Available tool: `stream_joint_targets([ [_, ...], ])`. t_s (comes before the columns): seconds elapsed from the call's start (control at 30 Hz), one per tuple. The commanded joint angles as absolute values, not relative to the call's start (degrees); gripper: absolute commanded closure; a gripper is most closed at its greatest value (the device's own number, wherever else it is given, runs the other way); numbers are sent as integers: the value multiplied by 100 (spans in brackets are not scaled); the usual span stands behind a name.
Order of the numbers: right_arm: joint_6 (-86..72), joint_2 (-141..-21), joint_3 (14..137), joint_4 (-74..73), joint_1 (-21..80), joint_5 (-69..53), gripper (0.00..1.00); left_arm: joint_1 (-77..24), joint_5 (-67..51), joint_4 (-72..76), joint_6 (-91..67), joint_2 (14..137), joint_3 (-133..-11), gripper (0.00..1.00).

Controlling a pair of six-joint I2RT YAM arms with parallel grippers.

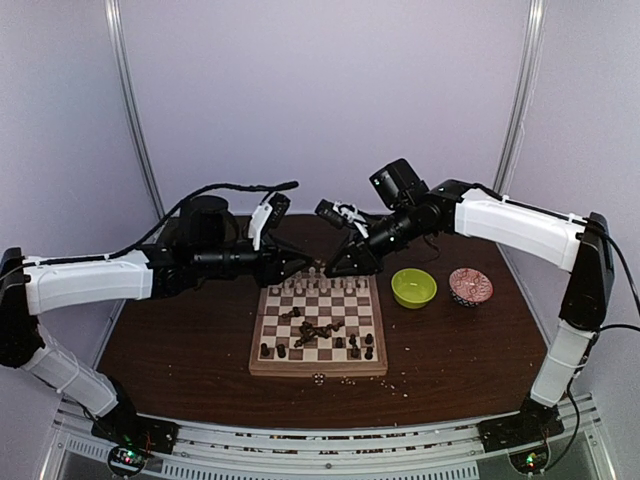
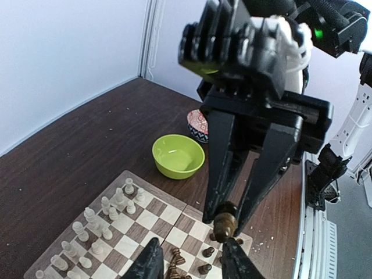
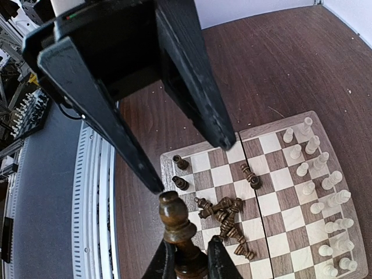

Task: Set up the chess pieces on the board
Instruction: Pass from the right arm to the left

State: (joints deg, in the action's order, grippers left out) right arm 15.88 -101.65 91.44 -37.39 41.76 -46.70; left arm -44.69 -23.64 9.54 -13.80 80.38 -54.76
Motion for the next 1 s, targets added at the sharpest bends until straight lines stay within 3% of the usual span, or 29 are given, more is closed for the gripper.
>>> stream_joint_targets([
  [0.0, 1396, -10219, 9095, -3548, 4185, -4992, 88, -4473, -2716, 1594, -1693, 8321, -5755, 63],
  [0.4, 1433, -10235, 9085, -3538, 4174, -4989, 87, -4474, -3452, 1393, -1785, 8780, -6155, 63],
  [0.8, 1448, -10233, 9080, -3539, 4132, -5018, 87, -4474, -3620, 863, -1741, 9008, -6453, 85],
  [0.97, 1424, -10200, 9043, -3500, 4098, -5049, 87, -4474, -3579, 749, -1760, 8971, -6449, 82],
])
